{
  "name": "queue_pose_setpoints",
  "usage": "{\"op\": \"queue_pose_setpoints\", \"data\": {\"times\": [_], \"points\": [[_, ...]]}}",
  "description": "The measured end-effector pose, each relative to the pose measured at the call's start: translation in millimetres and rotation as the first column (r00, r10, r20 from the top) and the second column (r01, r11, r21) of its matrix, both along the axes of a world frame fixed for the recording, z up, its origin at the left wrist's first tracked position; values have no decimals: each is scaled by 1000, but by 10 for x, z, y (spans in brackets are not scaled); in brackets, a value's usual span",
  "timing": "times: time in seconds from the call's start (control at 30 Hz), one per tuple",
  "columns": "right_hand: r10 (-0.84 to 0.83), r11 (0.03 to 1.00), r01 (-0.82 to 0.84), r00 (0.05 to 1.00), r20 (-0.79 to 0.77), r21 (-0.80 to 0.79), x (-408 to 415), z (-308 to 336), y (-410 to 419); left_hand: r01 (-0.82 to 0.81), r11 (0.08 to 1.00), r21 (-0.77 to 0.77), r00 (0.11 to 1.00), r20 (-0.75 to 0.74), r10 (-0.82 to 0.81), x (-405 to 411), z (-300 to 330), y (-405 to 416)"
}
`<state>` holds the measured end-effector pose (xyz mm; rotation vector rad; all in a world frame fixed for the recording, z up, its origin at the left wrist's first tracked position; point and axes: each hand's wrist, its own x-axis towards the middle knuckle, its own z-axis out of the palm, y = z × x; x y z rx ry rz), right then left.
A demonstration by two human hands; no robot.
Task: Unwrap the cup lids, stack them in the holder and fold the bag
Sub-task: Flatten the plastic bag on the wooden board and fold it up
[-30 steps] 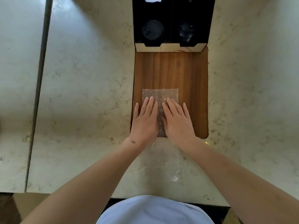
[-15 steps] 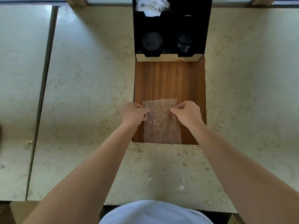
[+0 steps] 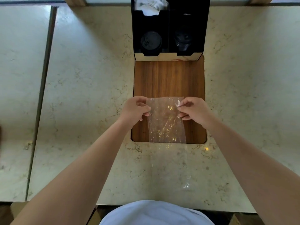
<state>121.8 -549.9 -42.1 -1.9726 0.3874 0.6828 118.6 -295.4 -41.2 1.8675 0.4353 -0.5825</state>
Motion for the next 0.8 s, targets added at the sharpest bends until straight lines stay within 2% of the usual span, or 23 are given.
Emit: {"op": "queue_pose_setpoints", "data": {"times": [0.1,0.23,0.3,0.47,0.63,0.8], "points": [[64,998,-63,997,46,-15,12,16,-51,105,989,100,984,133,-117,6,-48,30],[290,937,-247,945,150,-248,-5,-18,-89,221,904,367,893,297,-339,-30,-142,48],[359,908,-290,910,206,-302,1,-21,-83,274,852,447,827,342,-446,-36,-184,61],[512,834,-382,804,301,-397,78,-37,-73,343,809,477,765,358,-536,1,-225,91],[638,749,-456,691,340,-481,49,-66,-101,403,729,553,663,373,-649,60,-224,99],[670,728,-475,647,365,-494,-17,-84,-98,465,678,570,612,347,-711,40,-245,74]]}}
